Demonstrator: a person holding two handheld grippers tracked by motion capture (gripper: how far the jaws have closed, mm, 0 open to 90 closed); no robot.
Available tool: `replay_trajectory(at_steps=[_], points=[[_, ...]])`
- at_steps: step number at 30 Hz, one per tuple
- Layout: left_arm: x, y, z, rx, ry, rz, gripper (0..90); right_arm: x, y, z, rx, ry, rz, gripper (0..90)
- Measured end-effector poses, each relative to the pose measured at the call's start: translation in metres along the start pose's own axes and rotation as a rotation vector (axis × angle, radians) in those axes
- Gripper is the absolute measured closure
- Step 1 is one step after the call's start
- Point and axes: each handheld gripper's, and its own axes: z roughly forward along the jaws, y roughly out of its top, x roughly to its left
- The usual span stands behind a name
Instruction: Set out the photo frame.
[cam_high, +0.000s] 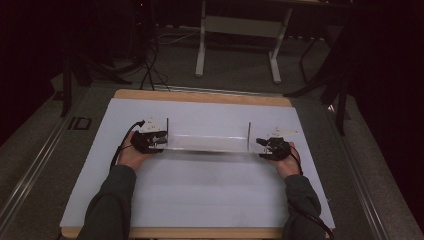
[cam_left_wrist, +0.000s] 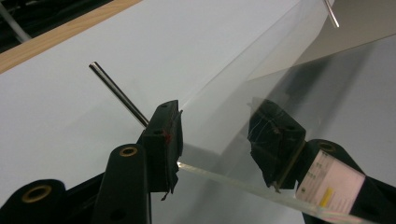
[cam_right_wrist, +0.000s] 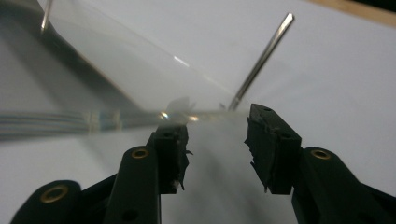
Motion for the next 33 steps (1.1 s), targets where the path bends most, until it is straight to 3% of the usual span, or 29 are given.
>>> replay_trajectory(at_steps=[4,21,33], points=[[0.001,0.001,0.0,0.003,-0.004,-0.006,52.4,0.003,0.004,0.001,-0.019,0.005,-0.026,51.4],[0.007,0.007,0.0,0.027,-0.034,-0.031,52.6,0.007,0.007,0.004,-0.064,0.002,-0.087,47.4],[0.011,0.008,0.001,0.028,-0.053,-0.052,52.5,0.004,0.01,0.006,-0.094,0.066,-0.056,45.9]])
